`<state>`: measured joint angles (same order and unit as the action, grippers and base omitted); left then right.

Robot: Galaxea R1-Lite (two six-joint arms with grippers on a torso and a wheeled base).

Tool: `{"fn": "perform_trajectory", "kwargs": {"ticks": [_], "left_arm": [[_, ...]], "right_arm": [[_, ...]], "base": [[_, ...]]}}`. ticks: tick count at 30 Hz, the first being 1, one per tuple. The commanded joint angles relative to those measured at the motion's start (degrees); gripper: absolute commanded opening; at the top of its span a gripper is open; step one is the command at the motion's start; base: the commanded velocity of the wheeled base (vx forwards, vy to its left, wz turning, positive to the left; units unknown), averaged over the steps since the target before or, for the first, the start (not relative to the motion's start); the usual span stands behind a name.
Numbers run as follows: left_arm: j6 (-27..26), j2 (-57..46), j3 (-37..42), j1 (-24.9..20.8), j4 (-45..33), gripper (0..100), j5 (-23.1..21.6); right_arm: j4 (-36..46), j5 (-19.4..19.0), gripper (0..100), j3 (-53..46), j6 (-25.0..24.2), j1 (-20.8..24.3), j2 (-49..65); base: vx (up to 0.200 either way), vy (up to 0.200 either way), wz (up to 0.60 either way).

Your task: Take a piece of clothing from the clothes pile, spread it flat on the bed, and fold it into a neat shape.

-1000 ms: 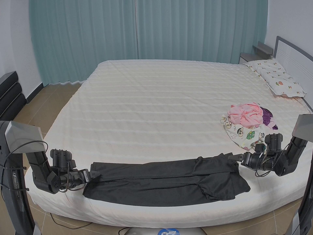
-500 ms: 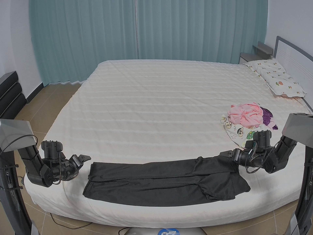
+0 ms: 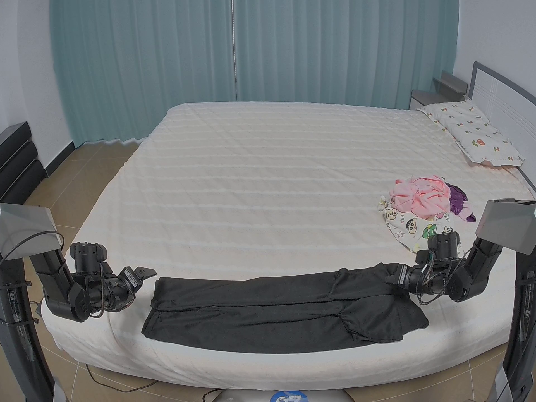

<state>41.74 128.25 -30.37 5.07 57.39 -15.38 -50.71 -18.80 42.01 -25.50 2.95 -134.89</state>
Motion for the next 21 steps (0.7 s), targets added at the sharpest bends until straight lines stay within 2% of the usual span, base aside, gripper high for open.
{"fn": "perform_trajectory", "kwargs": {"ticks": [1,5,6,12,21], "left_arm": [[0.01,-0.01,0.22,0.03,0.00,100,0.00],[0.01,-0.10,0.75,-0.15,0.00,100,-0.08],[0.01,-0.10,0.92,-0.15,0.00,100,-0.08],[0.01,-0.54,0.84,-1.38,0.00,100,-0.08],[-0.08,-0.19,-6.28,-2.61,-2.20,100,-0.08]], "right_arm": [[-0.44,-0.01,0,-1.75,0.28,-0.58,0.33],[-0.53,0.08,0,-2.02,0.54,-1.02,0.15],[-0.62,0.08,100,-2.02,0.54,-1.02,0.06],[-0.97,0.08,100,-2.46,0.45,-1.02,1.73],[-1.05,0.17,100,-7.20,-0.43,-0.75,7.01]], "base": [[0.000,0.000,0.00],[0.000,0.000,0.00],[0.000,0.000,0.00],[0.000,0.000,0.00],[0.000,0.000,0.00]]}}
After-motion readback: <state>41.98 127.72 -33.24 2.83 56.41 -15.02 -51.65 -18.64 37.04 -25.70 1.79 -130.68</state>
